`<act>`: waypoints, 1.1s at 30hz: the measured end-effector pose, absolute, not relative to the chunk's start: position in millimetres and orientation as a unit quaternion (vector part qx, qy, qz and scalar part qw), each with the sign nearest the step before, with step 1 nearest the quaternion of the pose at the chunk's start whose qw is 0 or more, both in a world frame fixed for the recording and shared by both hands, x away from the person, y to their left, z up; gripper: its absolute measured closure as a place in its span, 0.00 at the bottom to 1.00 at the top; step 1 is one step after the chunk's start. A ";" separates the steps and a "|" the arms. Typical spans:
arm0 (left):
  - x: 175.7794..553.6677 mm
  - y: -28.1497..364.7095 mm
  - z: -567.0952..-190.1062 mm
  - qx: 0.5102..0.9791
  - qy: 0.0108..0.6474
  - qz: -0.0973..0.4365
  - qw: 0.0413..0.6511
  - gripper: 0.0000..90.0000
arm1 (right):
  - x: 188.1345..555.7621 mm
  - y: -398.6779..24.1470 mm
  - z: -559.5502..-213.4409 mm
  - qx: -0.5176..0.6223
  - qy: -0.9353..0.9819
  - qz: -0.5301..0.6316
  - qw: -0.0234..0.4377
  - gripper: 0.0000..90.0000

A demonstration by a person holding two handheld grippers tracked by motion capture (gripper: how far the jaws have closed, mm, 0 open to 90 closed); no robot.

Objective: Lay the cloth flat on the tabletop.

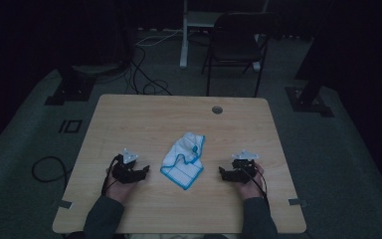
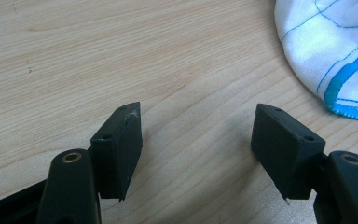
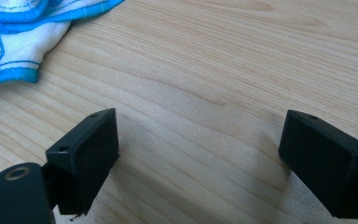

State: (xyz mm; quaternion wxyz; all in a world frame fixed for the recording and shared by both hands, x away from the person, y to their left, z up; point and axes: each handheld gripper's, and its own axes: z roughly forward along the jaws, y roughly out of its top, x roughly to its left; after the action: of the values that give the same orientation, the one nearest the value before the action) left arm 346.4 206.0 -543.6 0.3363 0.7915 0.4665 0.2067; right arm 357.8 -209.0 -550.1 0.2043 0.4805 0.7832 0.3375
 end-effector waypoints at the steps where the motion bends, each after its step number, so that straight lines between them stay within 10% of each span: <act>1: 346.4 206.0 -543.4 0.792 0.466 0.206 0.336 0.38 | 357.8 -209.0 -550.1 0.480 0.783 0.338 0.204 0.13; 33: 353.5 201.7 -499.5 0.803 0.437 0.176 0.366 0.56 | 357.8 -209.0 -550.1 0.480 0.783 0.337 0.205 0.13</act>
State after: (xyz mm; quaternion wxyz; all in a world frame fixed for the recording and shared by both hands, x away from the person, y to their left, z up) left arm 353.5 201.7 -499.5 0.3658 0.8027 0.4371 0.1756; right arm 357.8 -209.0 -550.1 0.2045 0.4804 0.7833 0.3374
